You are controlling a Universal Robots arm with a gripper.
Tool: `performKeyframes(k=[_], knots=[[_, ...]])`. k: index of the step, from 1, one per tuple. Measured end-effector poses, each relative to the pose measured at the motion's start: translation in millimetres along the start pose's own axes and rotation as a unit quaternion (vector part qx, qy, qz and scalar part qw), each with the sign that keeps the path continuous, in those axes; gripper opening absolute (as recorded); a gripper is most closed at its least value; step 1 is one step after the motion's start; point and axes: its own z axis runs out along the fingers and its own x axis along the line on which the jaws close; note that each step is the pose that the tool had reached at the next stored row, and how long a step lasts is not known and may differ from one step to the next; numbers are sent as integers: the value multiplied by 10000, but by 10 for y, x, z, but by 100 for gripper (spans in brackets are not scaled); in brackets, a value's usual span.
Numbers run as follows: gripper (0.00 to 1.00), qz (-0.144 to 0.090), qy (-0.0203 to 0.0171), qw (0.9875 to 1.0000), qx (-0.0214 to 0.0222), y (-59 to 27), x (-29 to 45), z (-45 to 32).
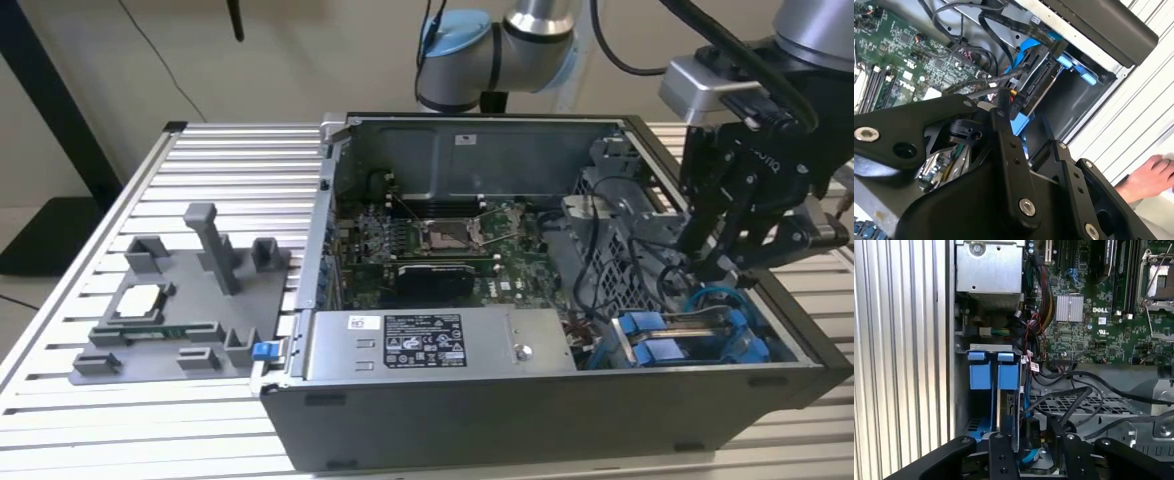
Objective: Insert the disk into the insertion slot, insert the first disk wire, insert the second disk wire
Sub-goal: 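Insert the first disk wire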
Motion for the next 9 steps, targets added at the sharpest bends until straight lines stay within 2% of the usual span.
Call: performKeyframes(k=[5, 9], knots=[[100, -143, -91, 9999, 5, -21, 1, 1], [100, -162, -105, 9998, 5, -32, 39, 1]])
